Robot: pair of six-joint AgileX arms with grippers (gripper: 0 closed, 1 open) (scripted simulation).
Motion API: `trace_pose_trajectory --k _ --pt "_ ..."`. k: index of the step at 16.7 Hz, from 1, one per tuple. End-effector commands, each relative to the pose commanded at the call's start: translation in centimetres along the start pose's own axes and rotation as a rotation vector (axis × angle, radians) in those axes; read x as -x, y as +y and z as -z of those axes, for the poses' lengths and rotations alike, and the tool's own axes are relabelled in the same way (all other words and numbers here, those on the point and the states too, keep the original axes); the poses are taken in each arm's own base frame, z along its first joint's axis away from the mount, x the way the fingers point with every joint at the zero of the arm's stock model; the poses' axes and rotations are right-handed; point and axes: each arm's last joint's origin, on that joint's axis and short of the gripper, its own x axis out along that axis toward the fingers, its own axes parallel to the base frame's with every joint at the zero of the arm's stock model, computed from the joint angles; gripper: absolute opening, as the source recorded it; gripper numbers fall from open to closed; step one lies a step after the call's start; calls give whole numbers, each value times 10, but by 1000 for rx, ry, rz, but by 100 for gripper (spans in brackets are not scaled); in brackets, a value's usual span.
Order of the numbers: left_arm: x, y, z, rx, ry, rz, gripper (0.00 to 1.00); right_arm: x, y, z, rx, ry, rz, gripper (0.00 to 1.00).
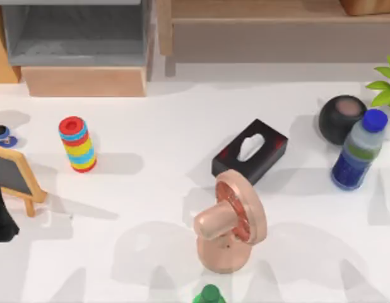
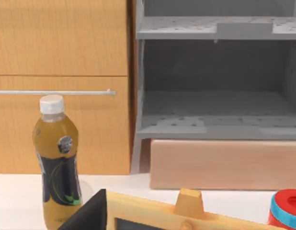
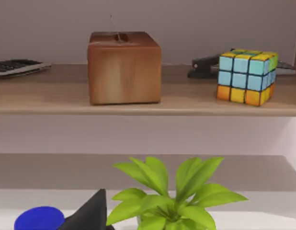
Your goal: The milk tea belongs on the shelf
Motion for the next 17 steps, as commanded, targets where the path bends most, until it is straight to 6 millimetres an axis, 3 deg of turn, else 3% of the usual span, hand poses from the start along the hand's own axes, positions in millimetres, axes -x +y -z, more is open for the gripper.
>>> trace_pose_trajectory --k 5,8,12,17 --pt "0 0 0 0 0 0 100 -41 -29 -22 17 -13 3 100" --pt "0 0 0 0 0 0 100 -75 -62 -17 19 11 5 100" --pt "0 0 0 0 0 0 100 -108 -121 20 9 43 7 100" --pt "0 0 0 0 0 0 100 -110 -183 87 -1 58 10 100"
